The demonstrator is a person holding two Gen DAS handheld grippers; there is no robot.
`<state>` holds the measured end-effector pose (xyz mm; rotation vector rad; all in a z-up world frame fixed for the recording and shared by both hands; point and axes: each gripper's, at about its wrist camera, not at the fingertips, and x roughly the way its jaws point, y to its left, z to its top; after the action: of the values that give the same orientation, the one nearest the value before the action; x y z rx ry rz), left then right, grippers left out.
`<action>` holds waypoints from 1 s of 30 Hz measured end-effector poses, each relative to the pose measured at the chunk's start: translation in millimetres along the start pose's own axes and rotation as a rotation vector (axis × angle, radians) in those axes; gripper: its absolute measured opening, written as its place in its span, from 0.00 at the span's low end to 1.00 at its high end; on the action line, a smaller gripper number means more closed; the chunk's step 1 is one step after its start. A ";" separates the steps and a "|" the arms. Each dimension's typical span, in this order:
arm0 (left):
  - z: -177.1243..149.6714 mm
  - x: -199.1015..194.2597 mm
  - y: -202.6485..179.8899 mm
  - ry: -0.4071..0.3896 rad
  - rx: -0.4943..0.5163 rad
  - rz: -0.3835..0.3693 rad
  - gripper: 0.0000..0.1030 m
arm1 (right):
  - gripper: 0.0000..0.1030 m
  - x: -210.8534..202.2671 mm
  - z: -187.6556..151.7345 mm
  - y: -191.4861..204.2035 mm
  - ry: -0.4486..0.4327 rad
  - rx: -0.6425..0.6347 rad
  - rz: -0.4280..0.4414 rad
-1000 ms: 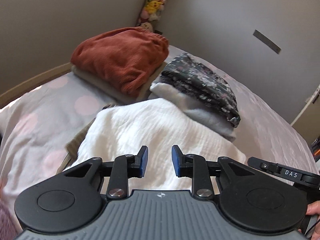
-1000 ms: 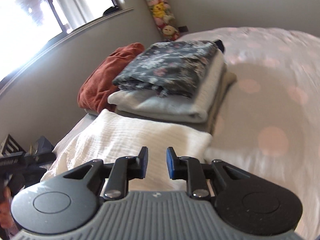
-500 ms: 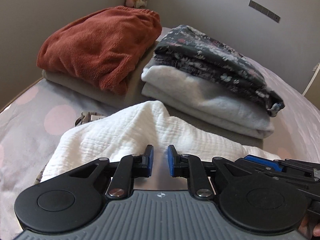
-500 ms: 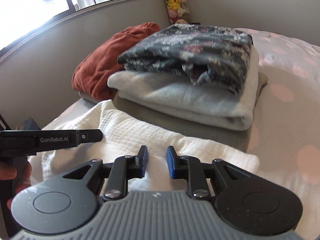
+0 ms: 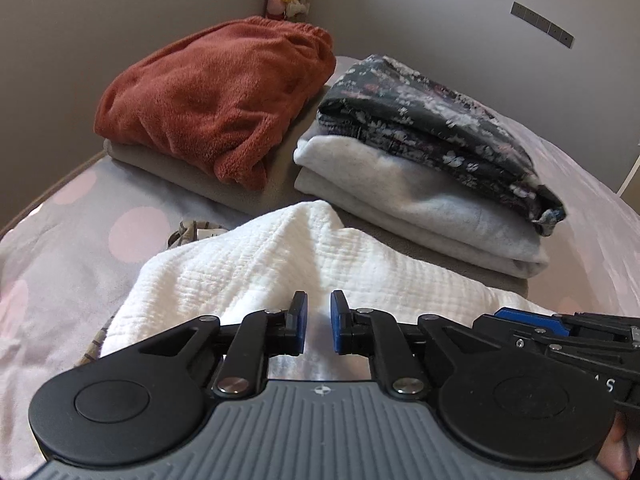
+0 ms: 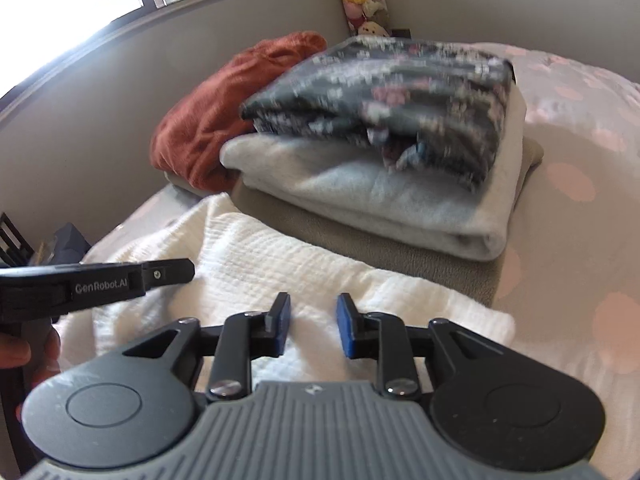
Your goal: Fold clothes
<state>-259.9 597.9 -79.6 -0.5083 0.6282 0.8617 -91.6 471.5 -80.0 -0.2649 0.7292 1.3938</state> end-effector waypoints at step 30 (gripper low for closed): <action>-84.3 -266.3 -98.3 -0.265 0.033 0.225 0.72 | 0.79 -254.2 -79.0 74.1 -0.076 -0.036 -0.074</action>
<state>-336.3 347.6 58.9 -0.2889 0.4596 1.1084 -187.4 237.9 32.1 -0.2627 0.6261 1.3404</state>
